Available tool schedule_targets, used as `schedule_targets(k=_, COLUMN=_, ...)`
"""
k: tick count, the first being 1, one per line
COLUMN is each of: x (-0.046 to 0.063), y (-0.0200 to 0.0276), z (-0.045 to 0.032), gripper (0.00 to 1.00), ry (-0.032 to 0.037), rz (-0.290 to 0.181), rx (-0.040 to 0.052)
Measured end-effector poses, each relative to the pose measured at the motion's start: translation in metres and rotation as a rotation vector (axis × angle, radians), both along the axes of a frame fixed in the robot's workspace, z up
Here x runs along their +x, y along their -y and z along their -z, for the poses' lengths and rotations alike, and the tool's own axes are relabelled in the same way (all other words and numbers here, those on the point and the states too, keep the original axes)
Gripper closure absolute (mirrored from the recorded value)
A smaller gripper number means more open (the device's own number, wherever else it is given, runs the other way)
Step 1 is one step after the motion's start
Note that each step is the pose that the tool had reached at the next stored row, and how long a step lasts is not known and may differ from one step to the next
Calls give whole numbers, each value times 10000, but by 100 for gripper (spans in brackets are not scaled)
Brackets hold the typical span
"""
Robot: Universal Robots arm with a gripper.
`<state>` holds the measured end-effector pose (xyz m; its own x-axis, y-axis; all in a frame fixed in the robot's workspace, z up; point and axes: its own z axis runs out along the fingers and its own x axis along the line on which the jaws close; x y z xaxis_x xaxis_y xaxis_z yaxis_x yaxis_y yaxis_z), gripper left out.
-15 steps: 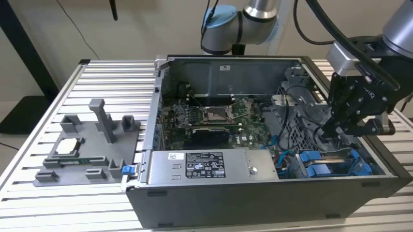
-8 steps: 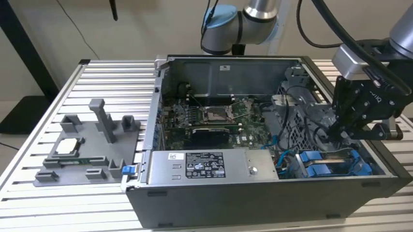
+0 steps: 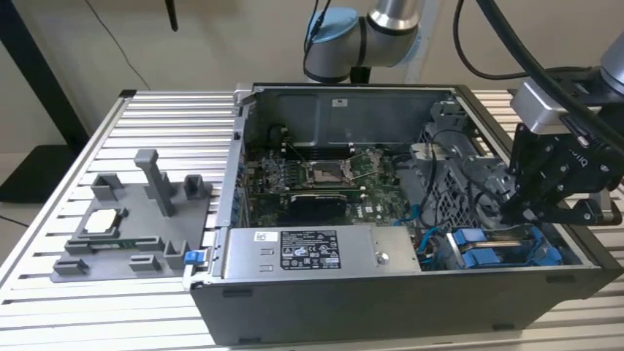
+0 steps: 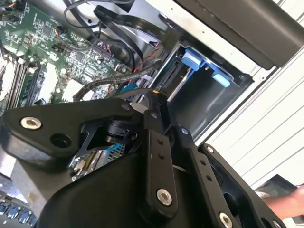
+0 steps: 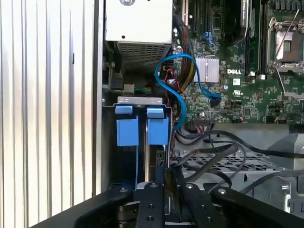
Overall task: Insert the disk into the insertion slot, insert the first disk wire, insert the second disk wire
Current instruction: 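Insert the first disk wire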
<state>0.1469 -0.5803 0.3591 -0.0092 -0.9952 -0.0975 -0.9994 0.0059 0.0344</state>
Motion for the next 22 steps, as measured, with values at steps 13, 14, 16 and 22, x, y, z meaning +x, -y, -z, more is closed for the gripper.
schedule_targets(k=13, x=7, y=9, z=52, gripper=100, ry=387, rz=1, rx=-6)
schedule_targets(k=14, x=7, y=9, z=52, gripper=100, ry=388, rz=1, rx=-6)
schedule_targets(k=16, x=8, y=9, z=56, gripper=100, ry=417, rz=0, rx=-4)
schedule_targets(k=22, x=9, y=9, z=93, gripper=100, ry=532, rz=0, rx=-11)
